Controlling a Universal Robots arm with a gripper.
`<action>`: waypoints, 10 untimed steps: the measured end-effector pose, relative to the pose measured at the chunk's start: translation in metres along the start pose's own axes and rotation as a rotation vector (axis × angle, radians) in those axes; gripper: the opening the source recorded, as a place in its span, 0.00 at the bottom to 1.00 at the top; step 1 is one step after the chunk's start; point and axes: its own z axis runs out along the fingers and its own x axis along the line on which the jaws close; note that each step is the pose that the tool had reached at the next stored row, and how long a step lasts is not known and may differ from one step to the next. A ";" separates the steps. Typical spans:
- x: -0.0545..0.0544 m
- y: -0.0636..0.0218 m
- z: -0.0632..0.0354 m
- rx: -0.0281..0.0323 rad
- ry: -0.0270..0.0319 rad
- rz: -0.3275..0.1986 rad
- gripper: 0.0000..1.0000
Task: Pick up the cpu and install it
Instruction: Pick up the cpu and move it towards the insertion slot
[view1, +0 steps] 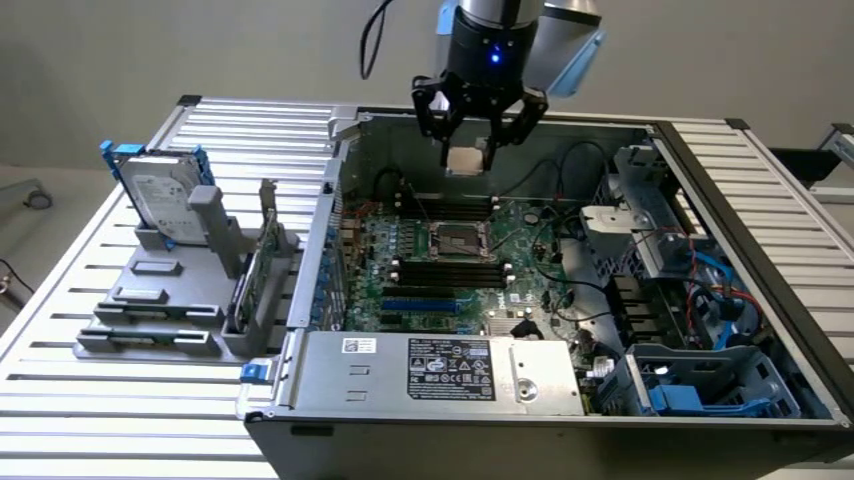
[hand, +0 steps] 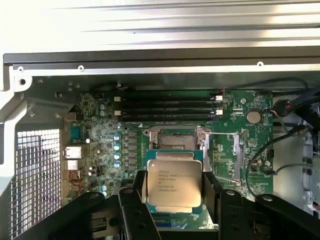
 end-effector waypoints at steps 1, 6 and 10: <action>0.000 0.0012 0.0019 -0.0001 0.0000 0.000 0.55; -0.002 0.0064 0.0115 -0.0001 0.0000 0.000 0.55; -0.003 0.0077 0.0189 0.0020 -0.0001 0.000 0.55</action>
